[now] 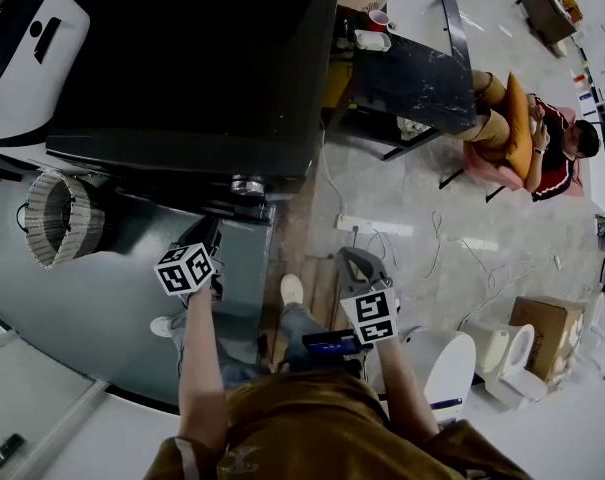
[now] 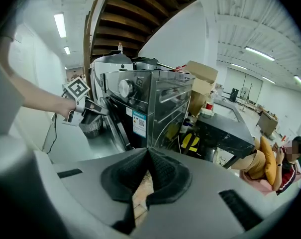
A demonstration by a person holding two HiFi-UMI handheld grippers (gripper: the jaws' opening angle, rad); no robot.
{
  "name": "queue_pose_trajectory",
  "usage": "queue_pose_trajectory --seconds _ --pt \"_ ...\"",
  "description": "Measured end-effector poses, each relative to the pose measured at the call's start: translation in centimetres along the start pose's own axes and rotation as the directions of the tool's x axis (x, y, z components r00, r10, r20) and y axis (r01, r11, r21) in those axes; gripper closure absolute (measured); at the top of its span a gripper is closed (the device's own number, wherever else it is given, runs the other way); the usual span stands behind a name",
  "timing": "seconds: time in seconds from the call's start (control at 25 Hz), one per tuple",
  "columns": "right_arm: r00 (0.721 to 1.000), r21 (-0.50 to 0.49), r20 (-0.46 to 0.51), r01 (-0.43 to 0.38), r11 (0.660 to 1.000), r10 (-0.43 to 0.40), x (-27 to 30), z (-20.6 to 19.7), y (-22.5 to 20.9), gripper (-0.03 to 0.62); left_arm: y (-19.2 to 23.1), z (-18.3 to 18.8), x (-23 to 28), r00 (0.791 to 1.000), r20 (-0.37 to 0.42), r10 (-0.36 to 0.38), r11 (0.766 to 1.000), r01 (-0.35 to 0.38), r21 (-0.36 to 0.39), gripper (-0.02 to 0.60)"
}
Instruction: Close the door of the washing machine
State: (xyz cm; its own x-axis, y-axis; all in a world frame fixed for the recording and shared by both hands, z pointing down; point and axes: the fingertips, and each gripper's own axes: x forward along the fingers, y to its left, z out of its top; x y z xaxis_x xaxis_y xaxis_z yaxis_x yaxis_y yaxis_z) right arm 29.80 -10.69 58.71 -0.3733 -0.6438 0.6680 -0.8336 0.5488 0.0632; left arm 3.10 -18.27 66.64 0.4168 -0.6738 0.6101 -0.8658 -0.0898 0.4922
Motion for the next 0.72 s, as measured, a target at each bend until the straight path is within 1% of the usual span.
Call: queue_pose_trajectory --seconds 0.12,0.4,0.72 --pt "1.000 0.012 -0.002 0.005 1.000 -0.005 0.1 -0.1 -0.4 0.582 -0.2 0.7 0.9 1.000 -0.001 -0.002 1.000 0.002 -0.006 0.480" --pt "1.000 0.038 -0.012 0.001 0.999 0.000 0.5 -0.3 -0.4 0.582 -0.3 0.8 1.3 1.000 0.013 -0.027 0.996 0.028 -0.084 0.479" --pt "1.000 0.014 0.025 -0.015 1.000 0.015 0.0 1.2 1.0 0.581 -0.3 0.5 1.3 1.000 0.011 -0.019 0.993 0.020 -0.117 0.476"
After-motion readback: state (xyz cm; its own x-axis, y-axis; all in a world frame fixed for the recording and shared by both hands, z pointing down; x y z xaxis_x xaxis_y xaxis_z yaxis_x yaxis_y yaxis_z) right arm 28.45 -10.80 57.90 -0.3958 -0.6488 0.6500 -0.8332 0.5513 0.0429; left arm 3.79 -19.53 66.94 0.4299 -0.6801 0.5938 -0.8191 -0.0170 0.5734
